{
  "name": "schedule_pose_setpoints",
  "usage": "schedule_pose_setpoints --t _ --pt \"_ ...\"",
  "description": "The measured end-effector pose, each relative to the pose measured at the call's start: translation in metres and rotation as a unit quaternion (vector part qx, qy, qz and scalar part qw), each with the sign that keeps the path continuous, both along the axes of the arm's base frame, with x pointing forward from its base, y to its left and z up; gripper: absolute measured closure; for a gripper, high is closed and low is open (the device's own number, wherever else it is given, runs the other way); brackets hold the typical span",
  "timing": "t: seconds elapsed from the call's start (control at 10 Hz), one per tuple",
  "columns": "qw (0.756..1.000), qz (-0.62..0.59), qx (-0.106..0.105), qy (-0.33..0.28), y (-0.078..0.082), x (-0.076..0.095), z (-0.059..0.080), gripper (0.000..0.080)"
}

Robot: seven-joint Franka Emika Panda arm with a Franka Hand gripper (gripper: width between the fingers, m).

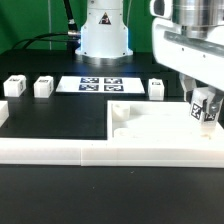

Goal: Assemble square table

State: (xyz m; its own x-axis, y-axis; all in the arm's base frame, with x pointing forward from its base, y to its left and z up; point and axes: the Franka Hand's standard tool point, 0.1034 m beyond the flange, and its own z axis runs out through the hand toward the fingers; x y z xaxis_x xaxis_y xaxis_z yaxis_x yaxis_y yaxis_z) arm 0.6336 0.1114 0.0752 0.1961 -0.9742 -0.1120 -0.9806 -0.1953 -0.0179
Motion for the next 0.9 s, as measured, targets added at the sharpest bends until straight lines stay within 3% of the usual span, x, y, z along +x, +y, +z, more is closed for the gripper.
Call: schedule_pose_setpoints --t 0.2,0.4,0.6,0.7,0.8,0.9 --pt "0.994 -0.106 0.018 0.01 -0.002 -0.001 -0.001 0.0509" --pt "0.993 -0.117 0.019 0.01 -0.002 -0.001 -0.001 0.0509" --pt "0.996 -0.089 0.018 0.006 -0.001 -0.001 -0.001 0.0266" --pt "1.0 0.009 0.016 -0.008 0.002 -0.001 -0.001 0.0266" --pt "0.996 0.083 0.017 -0.019 0.007 -0.002 -0.001 0.0171" --pt "0.992 0.126 0.015 -0.029 0.01 -0.004 -0.002 0.0156"
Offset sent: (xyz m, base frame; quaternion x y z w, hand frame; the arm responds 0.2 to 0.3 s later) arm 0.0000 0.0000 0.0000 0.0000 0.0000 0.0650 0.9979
